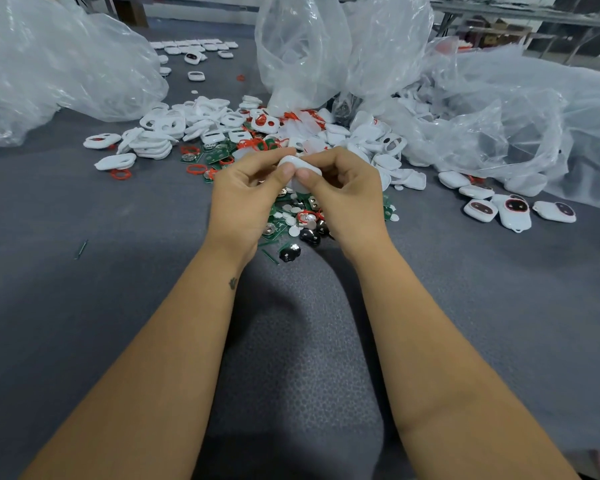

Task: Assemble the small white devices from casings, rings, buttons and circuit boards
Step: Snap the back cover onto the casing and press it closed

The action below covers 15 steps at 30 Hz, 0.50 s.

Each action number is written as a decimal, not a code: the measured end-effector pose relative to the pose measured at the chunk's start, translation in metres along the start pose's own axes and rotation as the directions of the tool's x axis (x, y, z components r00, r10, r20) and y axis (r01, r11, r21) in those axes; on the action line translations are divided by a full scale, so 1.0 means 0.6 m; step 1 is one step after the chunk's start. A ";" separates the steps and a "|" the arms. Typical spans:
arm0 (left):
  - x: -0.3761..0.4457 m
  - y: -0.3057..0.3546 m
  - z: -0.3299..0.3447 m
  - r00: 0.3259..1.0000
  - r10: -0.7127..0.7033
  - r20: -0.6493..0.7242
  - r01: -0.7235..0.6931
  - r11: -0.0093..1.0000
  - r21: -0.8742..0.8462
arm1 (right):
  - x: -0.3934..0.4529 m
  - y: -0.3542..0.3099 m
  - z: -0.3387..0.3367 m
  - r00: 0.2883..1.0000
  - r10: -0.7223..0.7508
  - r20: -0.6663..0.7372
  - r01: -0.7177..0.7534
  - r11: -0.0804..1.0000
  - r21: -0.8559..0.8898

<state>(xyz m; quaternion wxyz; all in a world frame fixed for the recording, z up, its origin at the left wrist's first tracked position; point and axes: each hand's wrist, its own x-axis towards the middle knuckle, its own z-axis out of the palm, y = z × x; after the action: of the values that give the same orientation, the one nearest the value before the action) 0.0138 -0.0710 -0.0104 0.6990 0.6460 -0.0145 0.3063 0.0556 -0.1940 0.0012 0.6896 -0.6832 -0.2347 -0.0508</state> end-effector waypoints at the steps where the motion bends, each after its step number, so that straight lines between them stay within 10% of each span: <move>1: 0.000 0.001 -0.001 0.999 0.035 -0.001 -0.035 0.999 0.038 | -0.001 0.000 -0.001 1.000 -0.012 0.001 0.012 1.000 -0.013; 15: -0.001 0.007 0.011 0.960 -0.280 -0.018 0.271 0.941 -0.201 | 0.004 0.002 0.003 0.998 -0.055 -0.022 0.054 0.997 -0.047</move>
<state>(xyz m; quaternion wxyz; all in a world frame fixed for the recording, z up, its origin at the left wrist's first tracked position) 0.0137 -0.0776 -0.0057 0.7955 0.5622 0.0620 0.2174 0.0576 -0.1915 0.0009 0.6748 -0.6916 -0.2439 -0.0828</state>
